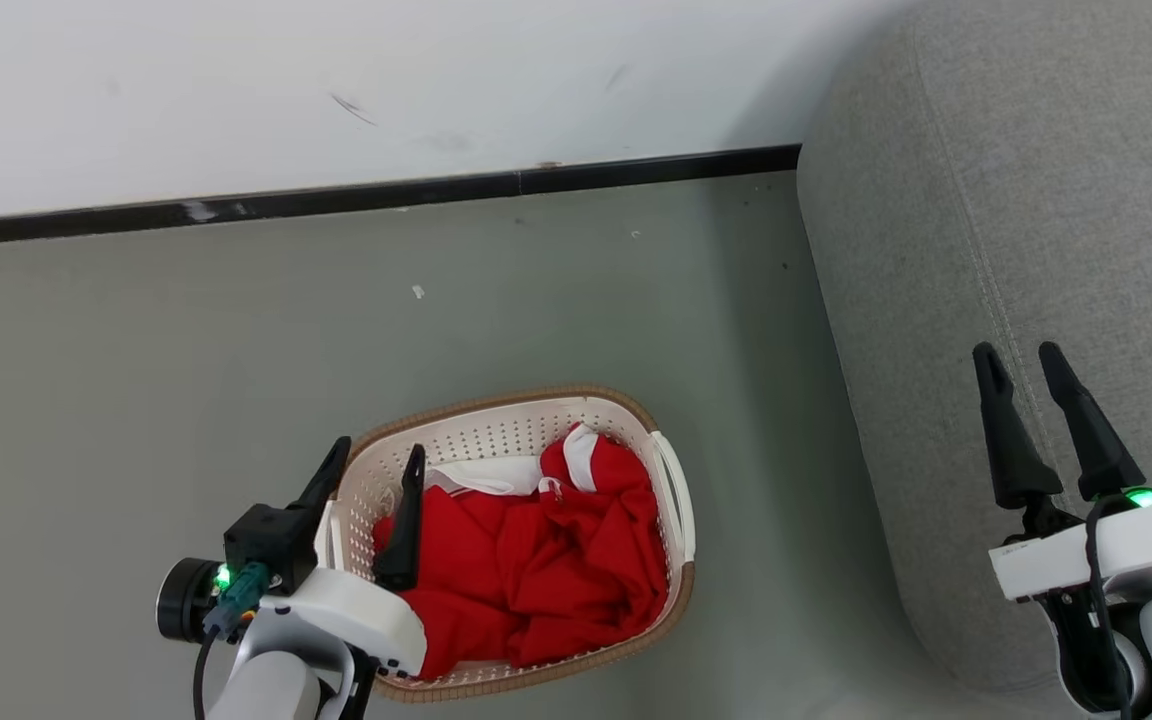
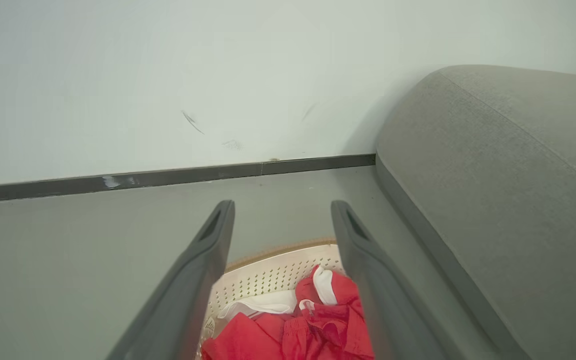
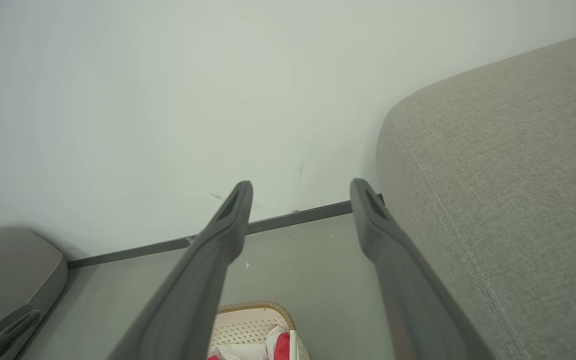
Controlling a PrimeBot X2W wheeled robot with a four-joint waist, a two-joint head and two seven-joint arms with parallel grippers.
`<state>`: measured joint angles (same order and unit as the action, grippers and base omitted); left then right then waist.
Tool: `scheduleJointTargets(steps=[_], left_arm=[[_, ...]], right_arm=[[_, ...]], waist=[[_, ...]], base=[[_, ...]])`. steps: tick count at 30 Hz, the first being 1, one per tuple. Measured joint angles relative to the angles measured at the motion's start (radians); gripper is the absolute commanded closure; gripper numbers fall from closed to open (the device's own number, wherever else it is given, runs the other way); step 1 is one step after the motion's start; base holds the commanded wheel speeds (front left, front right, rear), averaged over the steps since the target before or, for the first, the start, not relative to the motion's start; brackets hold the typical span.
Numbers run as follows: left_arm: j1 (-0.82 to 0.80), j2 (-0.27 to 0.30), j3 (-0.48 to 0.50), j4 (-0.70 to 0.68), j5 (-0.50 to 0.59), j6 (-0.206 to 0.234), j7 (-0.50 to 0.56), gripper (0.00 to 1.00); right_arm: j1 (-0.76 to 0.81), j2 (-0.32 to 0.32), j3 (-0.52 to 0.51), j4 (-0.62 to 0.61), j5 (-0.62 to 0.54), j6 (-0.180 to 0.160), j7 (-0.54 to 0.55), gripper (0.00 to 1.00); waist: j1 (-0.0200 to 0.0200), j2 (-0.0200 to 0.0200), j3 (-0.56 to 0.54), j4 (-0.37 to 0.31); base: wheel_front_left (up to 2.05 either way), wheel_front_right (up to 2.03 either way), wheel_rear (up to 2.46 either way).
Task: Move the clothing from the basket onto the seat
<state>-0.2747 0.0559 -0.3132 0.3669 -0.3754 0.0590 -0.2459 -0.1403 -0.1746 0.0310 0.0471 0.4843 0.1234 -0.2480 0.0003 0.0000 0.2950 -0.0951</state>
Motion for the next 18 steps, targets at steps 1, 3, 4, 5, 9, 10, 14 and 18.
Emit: scheduleJointTargets(steps=[1,3,4,5,9,10,14,18], left_arm=[[-0.009,-0.001,-0.005,0.007,0.001,0.000,0.006,0.00],[-0.025,-0.003,-0.014,0.022,0.007,0.000,0.008,0.00],[-0.033,-0.003,-0.018,0.029,0.010,0.000,0.008,0.00],[-0.042,-0.004,-0.022,0.038,0.012,0.000,0.010,0.00],[-0.073,-0.006,-0.038,0.072,0.017,0.000,0.025,0.00],[-0.082,-0.007,-0.043,0.078,0.017,0.000,0.026,0.00],[-0.116,-0.011,-0.052,0.111,0.017,-0.001,0.035,0.00],[-0.142,-0.012,-0.063,0.149,0.017,-0.003,0.052,0.00]], right_arm=[[-0.005,-0.001,-0.001,-0.001,0.000,0.000,0.000,0.00],[-0.015,-0.002,-0.003,-0.005,0.007,0.000,0.000,0.00],[-0.019,-0.002,-0.003,-0.007,0.012,0.000,0.000,0.00],[-0.024,-0.003,-0.003,-0.007,0.015,0.000,0.000,0.00],[-0.046,-0.011,0.006,-0.013,0.017,0.000,0.000,0.00],[-0.052,-0.011,0.007,-0.016,0.018,0.000,0.000,0.00],[-0.073,-0.009,-0.005,-0.030,0.030,0.000,0.000,0.00],[-0.100,0.000,-0.024,-0.046,0.049,0.000,0.000,0.00]], waist=[[0.0000,0.0000,0.009,-0.003],[0.0000,0.0000,0.027,-0.010],[0.0000,0.0000,0.035,-0.013],[0.0000,0.0000,0.044,-0.016],[-0.0001,0.0000,0.080,-0.028],[0.0000,0.0000,0.089,-0.031],[-0.0001,0.0000,0.124,-0.043],[-0.0001,0.0000,0.160,-0.056]], base=[[0.00,0.00,0.00],[0.00,0.00,0.00],[0.00,0.00,0.00],[0.00,0.00,0.00],[0.00,0.00,0.00],[0.00,0.00,0.00],[0.00,0.00,0.00],[0.00,0.00,0.00]])
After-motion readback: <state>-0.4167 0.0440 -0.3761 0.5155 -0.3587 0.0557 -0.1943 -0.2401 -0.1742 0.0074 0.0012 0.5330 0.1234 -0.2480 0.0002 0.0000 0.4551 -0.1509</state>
